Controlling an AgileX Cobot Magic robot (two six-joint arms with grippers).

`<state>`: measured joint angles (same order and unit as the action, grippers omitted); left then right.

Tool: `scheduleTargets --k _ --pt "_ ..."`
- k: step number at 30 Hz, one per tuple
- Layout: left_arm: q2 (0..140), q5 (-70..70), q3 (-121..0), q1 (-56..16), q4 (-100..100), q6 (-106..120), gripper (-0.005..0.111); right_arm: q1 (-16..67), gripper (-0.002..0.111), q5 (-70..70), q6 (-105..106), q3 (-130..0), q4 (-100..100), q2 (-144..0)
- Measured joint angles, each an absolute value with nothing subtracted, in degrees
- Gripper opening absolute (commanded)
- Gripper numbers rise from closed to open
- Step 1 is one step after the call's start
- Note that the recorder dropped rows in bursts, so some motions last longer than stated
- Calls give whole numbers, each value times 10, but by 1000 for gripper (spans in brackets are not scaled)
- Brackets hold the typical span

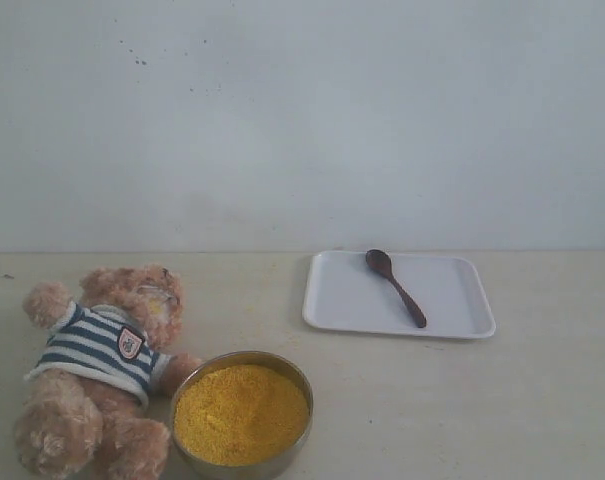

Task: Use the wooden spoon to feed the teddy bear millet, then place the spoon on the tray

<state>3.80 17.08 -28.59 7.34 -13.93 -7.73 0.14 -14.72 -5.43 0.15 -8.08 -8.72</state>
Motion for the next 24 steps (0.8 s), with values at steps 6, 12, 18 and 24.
scheduleTargets --k 6,12,18,24 --pt "3 188 -284 43 -43 -57 4 1 0 -147 -54 1 -81 -87" --pt "3 178 -258 13 -50 -9 4 1 0 -147 -54 1 -81 -87" --pt "3 178 -209 4 -65 -8 4 1 0 -147 -54 1 -81 -87" --pt "3 180 -206 -37 -74 -6 4 1 0 -147 -54 1 -81 -87"
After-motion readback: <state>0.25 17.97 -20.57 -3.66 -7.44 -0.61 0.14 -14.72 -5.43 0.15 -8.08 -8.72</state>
